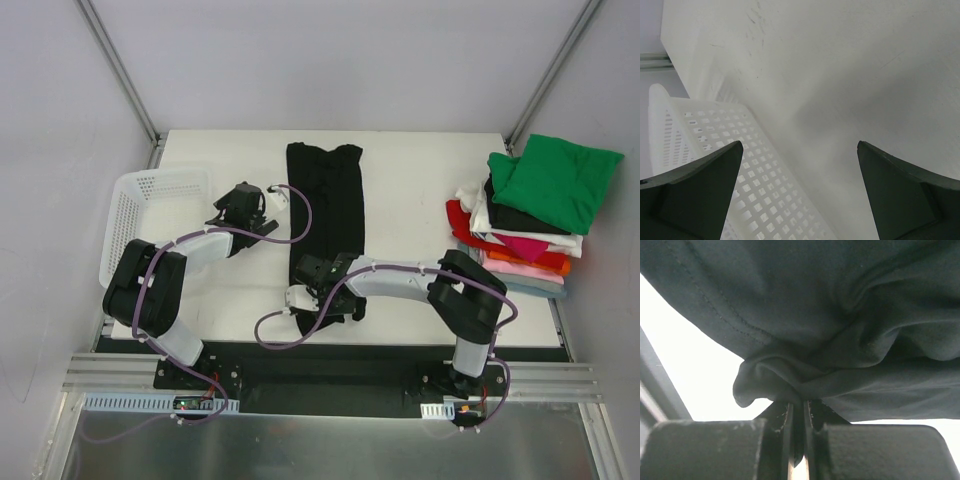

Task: Fold and stack the t-shirts
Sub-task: Fold the tshirt

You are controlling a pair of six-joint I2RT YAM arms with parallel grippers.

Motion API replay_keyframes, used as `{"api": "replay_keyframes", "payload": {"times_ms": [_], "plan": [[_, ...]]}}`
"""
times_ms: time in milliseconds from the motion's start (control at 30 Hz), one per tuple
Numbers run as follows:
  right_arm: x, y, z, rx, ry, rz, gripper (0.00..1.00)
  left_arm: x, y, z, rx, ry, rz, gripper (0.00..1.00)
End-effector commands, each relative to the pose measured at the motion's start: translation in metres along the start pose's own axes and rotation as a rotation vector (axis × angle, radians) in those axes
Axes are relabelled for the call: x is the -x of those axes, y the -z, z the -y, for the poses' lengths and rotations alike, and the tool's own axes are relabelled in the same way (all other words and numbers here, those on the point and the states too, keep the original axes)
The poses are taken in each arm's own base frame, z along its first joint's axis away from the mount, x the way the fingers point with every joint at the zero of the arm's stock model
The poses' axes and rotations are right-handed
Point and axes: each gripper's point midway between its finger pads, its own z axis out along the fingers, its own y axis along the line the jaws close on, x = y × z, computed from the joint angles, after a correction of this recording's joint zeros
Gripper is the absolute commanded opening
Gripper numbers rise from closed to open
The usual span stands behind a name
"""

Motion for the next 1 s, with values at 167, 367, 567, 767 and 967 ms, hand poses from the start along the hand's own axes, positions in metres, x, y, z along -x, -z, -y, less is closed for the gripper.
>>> {"api": "replay_keyframes", "payload": {"times_ms": [167, 367, 567, 767, 967], "plan": [[0.020, 0.046, -0.053, 0.079, 0.020, 0.082, 0.01, 0.003, 0.002, -0.004, 0.013, 0.058, 0.023, 0.99], [0.019, 0.066, -0.068, 0.059, 0.088, 0.112, 0.01, 0.002, 0.010, -0.001, 0.000, 0.095, 0.042, 0.99], [0.032, 0.087, -0.070, 0.042, 0.138, 0.189, 0.01, 0.000, 0.013, -0.003, 0.012, 0.097, 0.034, 0.99], [0.042, 0.107, -0.041, -0.102, 0.155, 0.222, 0.01, 0.004, 0.009, 0.004, -0.019, 0.125, 0.048, 0.99], [0.054, 0.140, 0.000, -0.297, 0.119, 0.282, 0.01, 0.002, 0.005, 0.010, -0.040, 0.115, 0.044, 0.99]]}}
